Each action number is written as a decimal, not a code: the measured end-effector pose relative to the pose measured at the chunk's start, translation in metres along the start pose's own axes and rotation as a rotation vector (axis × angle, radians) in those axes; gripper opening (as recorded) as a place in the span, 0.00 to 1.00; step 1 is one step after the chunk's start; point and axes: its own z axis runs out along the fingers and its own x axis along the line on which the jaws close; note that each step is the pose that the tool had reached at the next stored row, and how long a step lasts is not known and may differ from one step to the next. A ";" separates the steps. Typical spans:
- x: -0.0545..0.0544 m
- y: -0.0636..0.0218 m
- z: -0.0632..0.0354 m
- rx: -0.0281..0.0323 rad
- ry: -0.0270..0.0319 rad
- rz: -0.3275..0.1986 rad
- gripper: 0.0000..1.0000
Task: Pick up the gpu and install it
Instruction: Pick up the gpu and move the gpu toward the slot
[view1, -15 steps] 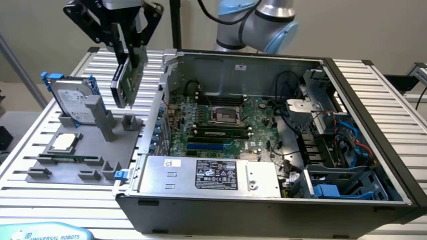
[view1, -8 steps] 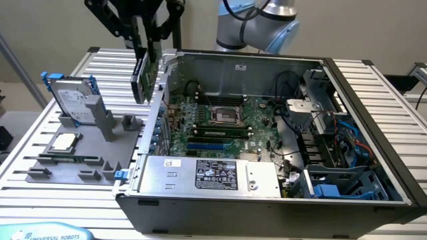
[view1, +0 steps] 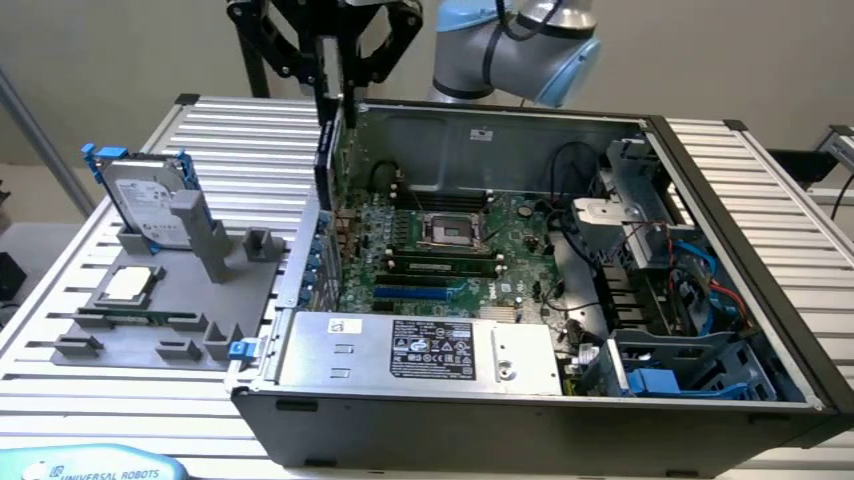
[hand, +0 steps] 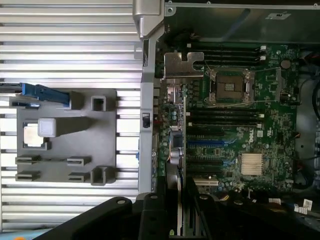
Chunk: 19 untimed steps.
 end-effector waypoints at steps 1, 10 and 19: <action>-0.004 0.0007 0.0014 0.0009 0.0000 0.000 0.27; -0.045 0.0126 0.0168 0.0041 0.0000 0.000 0.27; -0.086 0.0180 0.0333 0.0043 -0.0001 0.000 0.27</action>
